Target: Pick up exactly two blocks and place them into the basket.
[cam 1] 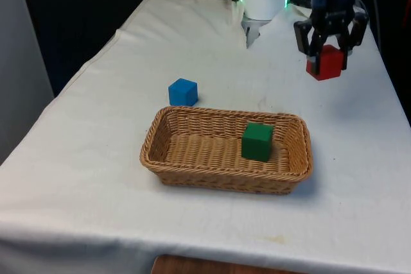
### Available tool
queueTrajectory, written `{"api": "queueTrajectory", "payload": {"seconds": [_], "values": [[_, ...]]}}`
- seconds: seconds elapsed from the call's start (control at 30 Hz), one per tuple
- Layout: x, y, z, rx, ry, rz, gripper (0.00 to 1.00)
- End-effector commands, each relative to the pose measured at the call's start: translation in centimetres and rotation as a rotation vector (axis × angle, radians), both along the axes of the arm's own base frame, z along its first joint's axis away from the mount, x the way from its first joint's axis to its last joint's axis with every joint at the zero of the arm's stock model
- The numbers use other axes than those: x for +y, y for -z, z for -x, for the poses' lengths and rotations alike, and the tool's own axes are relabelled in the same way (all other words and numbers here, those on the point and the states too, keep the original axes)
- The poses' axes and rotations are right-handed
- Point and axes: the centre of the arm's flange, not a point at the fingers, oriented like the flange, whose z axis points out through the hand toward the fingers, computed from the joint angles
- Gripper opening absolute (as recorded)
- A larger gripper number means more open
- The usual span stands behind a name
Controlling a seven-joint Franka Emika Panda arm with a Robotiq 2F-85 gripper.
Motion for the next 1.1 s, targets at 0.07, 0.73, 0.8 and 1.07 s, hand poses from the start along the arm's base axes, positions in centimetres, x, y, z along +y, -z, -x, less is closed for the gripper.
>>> {"api": "queueTrajectory", "payload": {"seconds": [0.07,0.73,0.8,1.07], "values": [[-1.0,-0.5,-1.0,0.005,0.001,0.019,0.00],[-4.9,-2.7,-4.8,-0.013,0.024,0.063,0.00],[-5.3,-2.7,-5.1,-0.016,0.030,0.066,0.00],[-7.0,-1.7,-6.6,-0.025,0.040,0.072,0.00]]}}
